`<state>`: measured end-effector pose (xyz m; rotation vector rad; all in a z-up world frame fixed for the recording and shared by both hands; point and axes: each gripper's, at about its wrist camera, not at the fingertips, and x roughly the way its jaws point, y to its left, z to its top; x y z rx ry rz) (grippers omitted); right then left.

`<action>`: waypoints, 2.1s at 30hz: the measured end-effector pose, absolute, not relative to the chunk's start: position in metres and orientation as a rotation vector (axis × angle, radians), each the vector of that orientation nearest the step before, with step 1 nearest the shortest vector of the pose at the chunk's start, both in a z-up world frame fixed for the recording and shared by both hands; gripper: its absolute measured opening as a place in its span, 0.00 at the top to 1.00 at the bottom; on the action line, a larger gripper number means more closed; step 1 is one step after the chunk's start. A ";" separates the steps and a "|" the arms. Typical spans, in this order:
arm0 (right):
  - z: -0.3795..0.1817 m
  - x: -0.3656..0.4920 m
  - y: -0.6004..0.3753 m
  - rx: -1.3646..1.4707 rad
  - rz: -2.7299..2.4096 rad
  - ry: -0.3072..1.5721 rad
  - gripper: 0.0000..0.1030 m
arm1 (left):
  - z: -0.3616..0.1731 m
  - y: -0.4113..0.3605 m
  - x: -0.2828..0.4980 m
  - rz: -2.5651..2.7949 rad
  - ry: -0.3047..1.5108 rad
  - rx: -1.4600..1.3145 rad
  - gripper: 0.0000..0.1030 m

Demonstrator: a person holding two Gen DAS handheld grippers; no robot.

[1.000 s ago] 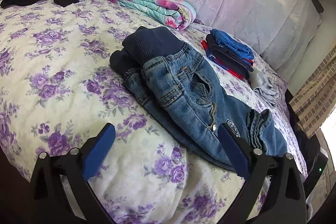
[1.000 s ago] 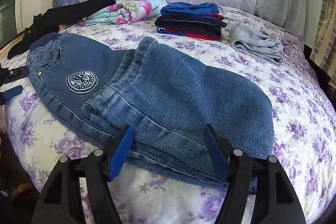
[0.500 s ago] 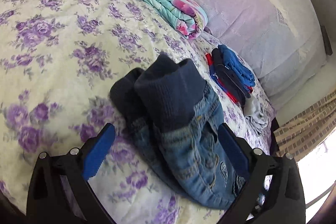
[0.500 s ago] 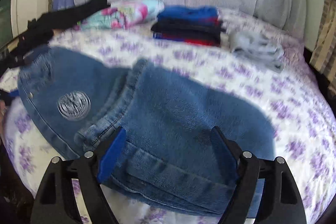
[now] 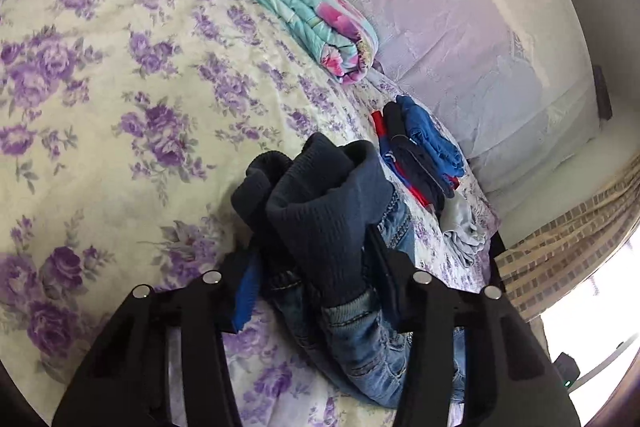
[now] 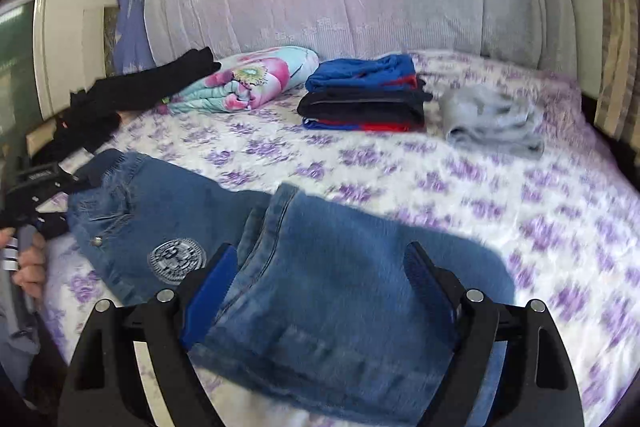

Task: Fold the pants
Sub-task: 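Grasp the knit waistband with the left tool while the right tool grasps the folded hem, then fold the waistband over the hem with the left tool while the right tool holds, then release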

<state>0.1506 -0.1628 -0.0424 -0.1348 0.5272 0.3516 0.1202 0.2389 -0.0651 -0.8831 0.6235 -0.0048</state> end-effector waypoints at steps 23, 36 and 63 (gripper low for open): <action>-0.066 0.180 -0.171 -0.044 0.406 0.655 0.13 | -0.008 0.190 0.116 0.009 0.537 -0.648 0.52; -0.067 0.170 -0.191 -0.058 0.345 0.676 0.12 | 0.055 0.128 0.100 -0.169 0.432 -0.415 0.74; -0.058 0.184 -0.287 0.147 0.274 0.685 0.06 | 0.064 -0.042 0.127 -0.436 0.443 -0.202 0.75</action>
